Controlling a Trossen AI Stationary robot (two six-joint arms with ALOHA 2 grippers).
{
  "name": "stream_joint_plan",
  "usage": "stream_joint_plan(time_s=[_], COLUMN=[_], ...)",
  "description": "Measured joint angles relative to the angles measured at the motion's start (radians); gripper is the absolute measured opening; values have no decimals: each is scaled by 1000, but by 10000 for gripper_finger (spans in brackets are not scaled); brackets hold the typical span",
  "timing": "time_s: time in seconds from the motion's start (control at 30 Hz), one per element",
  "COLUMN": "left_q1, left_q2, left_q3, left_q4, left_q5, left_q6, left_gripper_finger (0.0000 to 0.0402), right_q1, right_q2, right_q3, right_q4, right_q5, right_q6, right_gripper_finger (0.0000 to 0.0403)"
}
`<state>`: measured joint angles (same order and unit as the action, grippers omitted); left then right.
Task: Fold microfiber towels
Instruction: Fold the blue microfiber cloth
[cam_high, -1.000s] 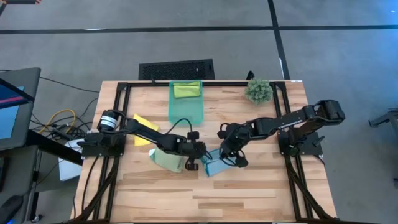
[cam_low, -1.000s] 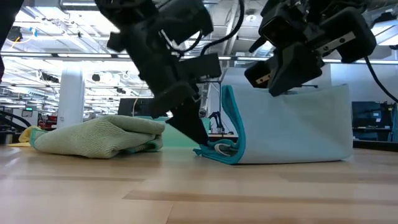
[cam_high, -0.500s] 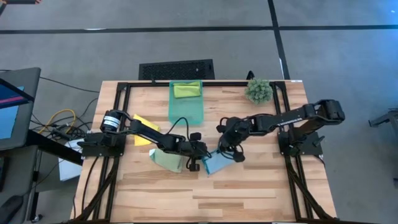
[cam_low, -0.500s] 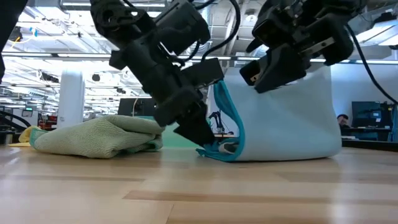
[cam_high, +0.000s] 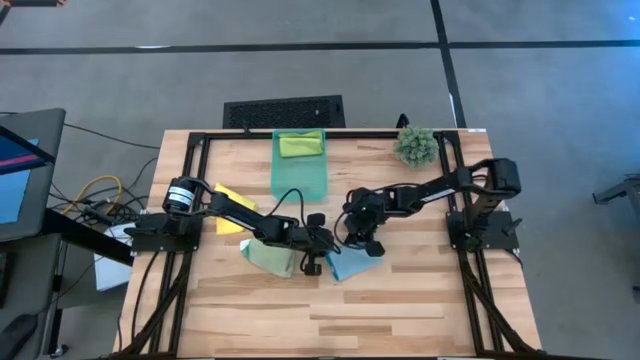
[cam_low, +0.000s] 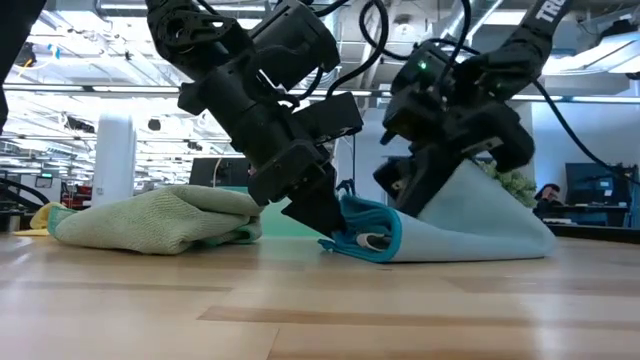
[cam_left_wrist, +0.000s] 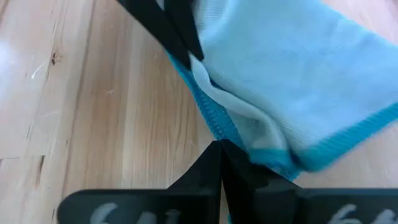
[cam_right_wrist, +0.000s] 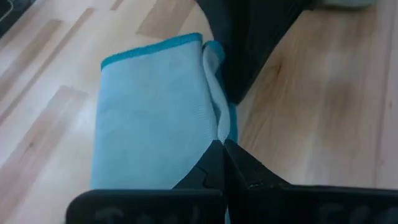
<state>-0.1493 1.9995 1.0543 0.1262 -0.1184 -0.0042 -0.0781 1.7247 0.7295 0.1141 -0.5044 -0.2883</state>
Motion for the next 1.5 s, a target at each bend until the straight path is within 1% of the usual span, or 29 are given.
stream_joint_plan(time_s=[0.2,0.3,0.43,0.53,0.63,0.77,0.93,1.07,1.13,1.23,1.37,1.43,1.5], left_q1=[-13,-30,-65,-94,-106,-91,-59,-34,-30,-30,-33,-34,-36], left_q2=[-38,-95,-174,-207,-204,-154,-79,-62,-62,-63,-63,-63,-63], left_q3=[-2,-2,-2,-2,-1,0,-2,-1,-2,-2,-2,-2,-2], left_q4=[-67,-126,-203,-160,-87,-8,-3,-39,-49,-64,-68,-73,-72], left_q5=[-13,-67,-179,-209,-198,-125,-48,17,26,29,29,30,30], left_q6=[1,-1,-21,-8,19,39,25,-7,-17,-25,-34,-42,-43], left_gripper_finger=[0,0,0,0,0,0,0,0,0,0,0,0,0], right_q1=[-21,-23,-23,-23,-20,-20,-29,-68,-95,-132,-150,-130,-88], right_q2=[20,30,47,50,62,63,62,59,41,-20,-159,-230,-305], right_q3=[-1,0,1,0,0,0,0,0,0,-1,0,-2,-28], right_q4=[9,14,34,42,64,85,87,72,55,13,-52,-101,-106], right_q5=[8,8,8,8,8,8,10,12,14,50,139,143,141], right_q6=[8,8,8,8,9,9,26,28,44,76,104,105,105], right_gripper_finger=[13,15,16,17,17,26,75,117,131,137,120,108,95])
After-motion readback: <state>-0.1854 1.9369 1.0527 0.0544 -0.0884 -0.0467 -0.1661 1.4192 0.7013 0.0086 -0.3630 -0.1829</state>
